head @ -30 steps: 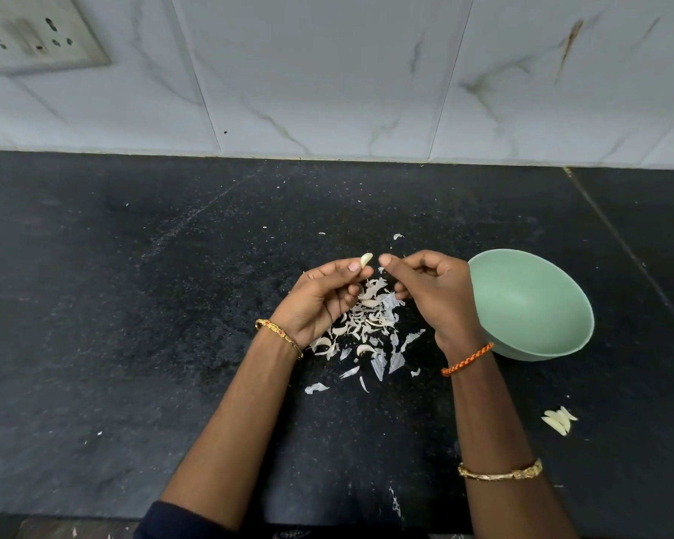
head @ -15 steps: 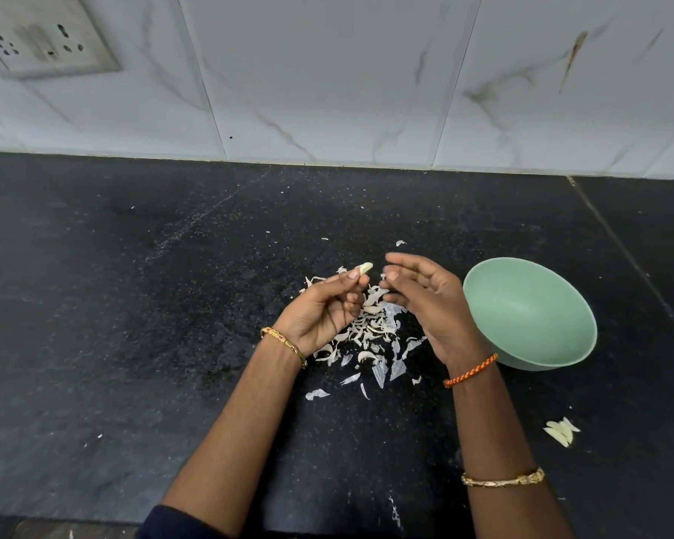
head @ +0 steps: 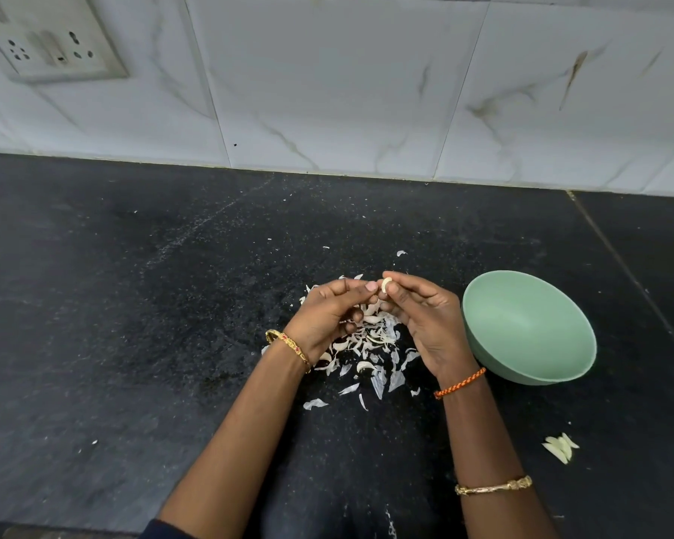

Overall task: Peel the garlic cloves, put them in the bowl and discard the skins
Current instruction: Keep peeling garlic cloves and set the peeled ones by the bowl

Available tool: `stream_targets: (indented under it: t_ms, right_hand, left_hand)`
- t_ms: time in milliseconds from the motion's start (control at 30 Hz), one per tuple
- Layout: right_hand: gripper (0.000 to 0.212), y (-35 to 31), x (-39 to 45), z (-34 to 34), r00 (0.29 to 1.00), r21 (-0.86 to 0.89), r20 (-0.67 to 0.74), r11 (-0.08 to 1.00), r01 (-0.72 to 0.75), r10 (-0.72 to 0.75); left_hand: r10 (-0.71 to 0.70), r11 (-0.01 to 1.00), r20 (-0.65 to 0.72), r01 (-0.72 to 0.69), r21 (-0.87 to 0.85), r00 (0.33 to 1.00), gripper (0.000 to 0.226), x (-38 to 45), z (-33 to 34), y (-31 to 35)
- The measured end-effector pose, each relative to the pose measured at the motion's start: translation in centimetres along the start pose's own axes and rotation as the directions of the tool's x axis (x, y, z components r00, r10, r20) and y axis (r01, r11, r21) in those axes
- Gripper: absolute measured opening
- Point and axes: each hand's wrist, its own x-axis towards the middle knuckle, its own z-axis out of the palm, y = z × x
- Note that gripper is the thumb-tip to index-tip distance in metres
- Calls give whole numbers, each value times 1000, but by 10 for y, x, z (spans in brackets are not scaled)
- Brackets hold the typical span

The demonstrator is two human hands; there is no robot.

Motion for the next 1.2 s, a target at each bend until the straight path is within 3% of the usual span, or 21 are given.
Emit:
stream_targets:
  t_ms: [200, 367, 700, 800, 1000, 1200]
  right_hand:
    - [22, -1, 1, -2, 998, 109, 46, 993, -56, 51]
    - [19, -4, -3, -1, 999, -8, 29, 1000, -19, 19]
    - [13, -2, -5, -2, 991, -11, -114, 997, -72, 70]
    - [7, -2, -5, -2, 989, -135, -150, 991, -16, -4]
    - [21, -7, -3, 1, 999, -352, 27, 935, 50, -43]
    - [15, -1, -6, 1, 1000, -253, -3, 967, -3, 2]
  left_hand:
    - [176, 971, -44, -166, 171, 983, 11, -4, 1, 4]
    - [304, 914, -117, -255, 315, 945, 9, -2, 6, 1]
    - [55, 998, -63, -58, -35, 996, 12, 0, 2, 0]
    - [49, 999, -88, -49, 4, 995, 9, 0, 1, 0]
    - [118, 983, -131, -97, 153, 984, 3, -1, 1, -2]
    - [123, 972, -71, -105, 211, 990, 6, -3, -1, 0]
